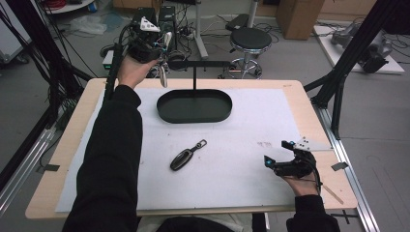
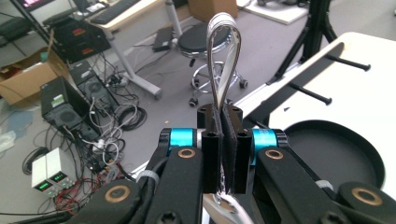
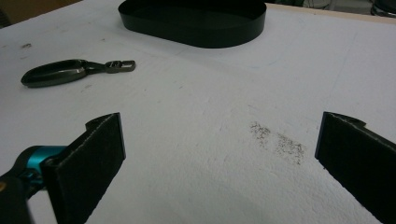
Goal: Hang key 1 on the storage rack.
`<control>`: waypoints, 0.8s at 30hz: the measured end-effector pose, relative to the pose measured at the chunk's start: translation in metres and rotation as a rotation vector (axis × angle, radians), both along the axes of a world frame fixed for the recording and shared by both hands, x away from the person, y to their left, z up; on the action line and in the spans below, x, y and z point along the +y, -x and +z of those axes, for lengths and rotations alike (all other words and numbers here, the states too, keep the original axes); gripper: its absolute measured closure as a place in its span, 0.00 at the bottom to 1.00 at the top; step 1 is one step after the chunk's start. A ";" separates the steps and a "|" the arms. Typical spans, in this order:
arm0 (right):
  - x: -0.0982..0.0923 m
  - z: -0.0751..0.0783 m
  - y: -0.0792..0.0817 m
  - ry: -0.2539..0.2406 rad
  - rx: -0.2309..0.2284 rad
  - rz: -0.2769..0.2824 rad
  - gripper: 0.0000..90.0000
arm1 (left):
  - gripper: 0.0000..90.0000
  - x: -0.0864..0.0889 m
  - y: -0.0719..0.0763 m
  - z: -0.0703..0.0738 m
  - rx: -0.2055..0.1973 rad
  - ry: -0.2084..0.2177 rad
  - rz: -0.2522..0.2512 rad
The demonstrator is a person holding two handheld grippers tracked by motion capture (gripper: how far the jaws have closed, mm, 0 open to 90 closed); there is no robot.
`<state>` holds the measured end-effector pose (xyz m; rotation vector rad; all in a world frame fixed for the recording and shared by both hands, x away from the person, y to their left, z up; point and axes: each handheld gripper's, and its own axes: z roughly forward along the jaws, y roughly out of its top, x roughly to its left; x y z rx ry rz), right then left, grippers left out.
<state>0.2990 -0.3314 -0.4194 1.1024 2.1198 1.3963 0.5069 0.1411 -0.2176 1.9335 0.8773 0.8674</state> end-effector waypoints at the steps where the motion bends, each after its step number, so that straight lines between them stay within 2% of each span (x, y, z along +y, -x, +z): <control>1: 0.000 0.000 0.000 0.001 0.000 0.000 0.01 | 0.96 -0.001 -0.002 -0.001 -0.005 0.005 0.004; 9: -0.002 -0.001 0.000 -0.001 0.003 -0.002 0.01 | 0.96 0.001 -0.009 -0.005 0.020 0.023 0.027; 12: -0.002 -0.001 0.001 -0.005 -0.002 -0.005 0.01 | 0.96 0.007 -0.009 -0.005 0.051 0.047 0.033; 14: -0.002 -0.001 0.001 -0.005 -0.001 -0.005 0.01 | 0.94 0.013 -0.009 -0.006 0.088 0.104 0.021; 15: -0.002 -0.001 0.001 -0.004 -0.003 -0.006 0.01 | 0.84 0.017 -0.008 -0.007 0.119 0.135 0.014; 16: -0.002 -0.001 0.001 -0.004 -0.003 -0.006 0.01 | 0.79 0.017 -0.008 -0.007 0.119 0.135 0.014; 17: -0.002 0.000 0.001 -0.004 -0.001 -0.007 0.01 | 0.68 0.022 -0.008 -0.009 0.154 0.186 -0.008; 18: -0.002 0.000 0.001 -0.004 -0.002 -0.004 0.01 | 0.59 0.022 -0.008 -0.009 0.154 0.186 -0.008; 19: -0.001 0.000 0.001 0.000 -0.004 -0.003 0.01 | 0.51 0.026 -0.007 -0.011 0.175 0.205 -0.029; 21: -0.001 0.000 0.002 -0.004 0.001 -0.005 0.01 | 0.35 0.031 -0.005 -0.015 0.177 0.204 -0.036; 22: -0.001 0.000 0.002 -0.004 0.001 -0.005 0.01 | 0.35 0.033 -0.004 -0.016 0.180 0.198 -0.031; 23: 0.000 0.000 0.002 -0.002 0.001 -0.005 0.01 | 0.22 0.037 -0.004 -0.016 0.202 0.202 -0.031; 24: 0.000 0.000 0.001 -0.002 -0.002 -0.005 0.01 | 0.17 0.039 -0.004 -0.017 0.222 0.201 -0.036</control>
